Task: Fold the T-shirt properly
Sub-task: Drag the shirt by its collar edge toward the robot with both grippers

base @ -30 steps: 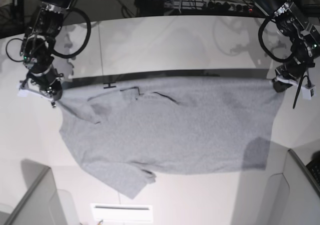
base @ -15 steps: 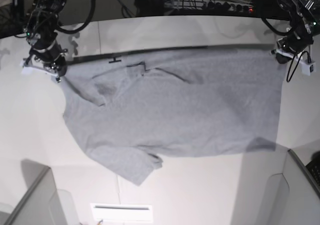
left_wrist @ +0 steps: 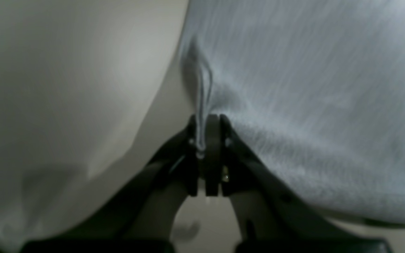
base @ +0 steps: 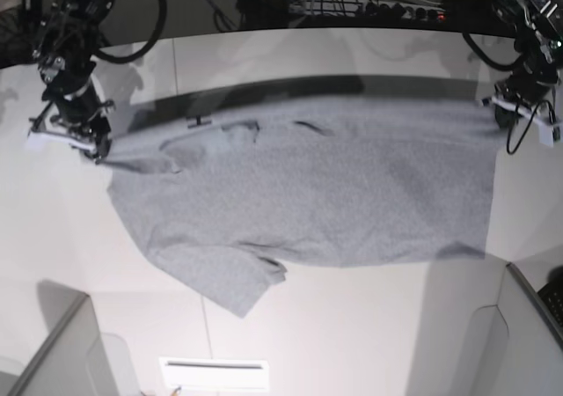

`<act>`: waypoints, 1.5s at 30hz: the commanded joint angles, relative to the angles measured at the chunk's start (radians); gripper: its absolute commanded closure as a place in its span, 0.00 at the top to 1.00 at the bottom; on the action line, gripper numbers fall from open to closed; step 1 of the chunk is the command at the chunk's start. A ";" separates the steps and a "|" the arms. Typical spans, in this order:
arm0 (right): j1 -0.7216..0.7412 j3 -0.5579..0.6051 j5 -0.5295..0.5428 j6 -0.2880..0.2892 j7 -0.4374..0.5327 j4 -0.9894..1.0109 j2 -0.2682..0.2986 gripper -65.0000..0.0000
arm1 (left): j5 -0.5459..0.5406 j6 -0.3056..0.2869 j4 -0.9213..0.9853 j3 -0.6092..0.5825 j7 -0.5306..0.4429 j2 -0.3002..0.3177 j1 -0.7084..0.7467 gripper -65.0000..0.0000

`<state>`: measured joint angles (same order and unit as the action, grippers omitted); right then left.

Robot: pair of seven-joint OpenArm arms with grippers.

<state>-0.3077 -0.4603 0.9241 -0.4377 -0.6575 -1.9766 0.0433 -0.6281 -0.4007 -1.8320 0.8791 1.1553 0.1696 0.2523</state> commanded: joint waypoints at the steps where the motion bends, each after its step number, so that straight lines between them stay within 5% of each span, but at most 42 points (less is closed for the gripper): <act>1: 0.018 -0.004 0.029 0.003 0.006 -0.020 0.008 0.00 | -0.006 -0.005 -0.027 0.004 -0.021 0.017 -0.014 0.00; 5: 0.022 -0.012 0.175 0.007 -0.005 -0.022 0.017 0.00 | -0.066 -0.005 -0.044 0.085 -0.019 0.015 -0.029 0.00; 11: -0.008 -0.008 0.178 0.009 -0.011 -0.026 0.017 0.00 | -0.138 -0.005 -0.038 0.137 0.087 0.038 -0.020 0.00; 22: -0.072 -0.012 0.180 0.037 -0.008 -0.026 0.010 0.00 | -0.140 -0.005 -0.041 0.162 0.090 0.051 0.029 0.00; 33: -0.163 -0.012 0.171 0.043 -0.006 0.069 0.019 0.00 | -0.132 -0.005 -0.031 0.159 0.087 0.048 0.149 0.00; 38: -0.196 -0.012 0.028 0.043 -0.006 0.069 -0.003 0.00 | -0.131 -0.005 0.038 0.159 0.087 0.046 0.163 0.00; 45: -0.247 -0.010 0.005 0.044 0.034 0.069 -0.032 0.00 | -0.131 -0.005 0.139 0.124 0.082 0.052 0.163 0.00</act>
<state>-0.5503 -0.4648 0.9337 -0.4030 -0.6460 -1.8912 0.0013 -0.7460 -0.4030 -1.6794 0.9985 1.2491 0.2058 0.4137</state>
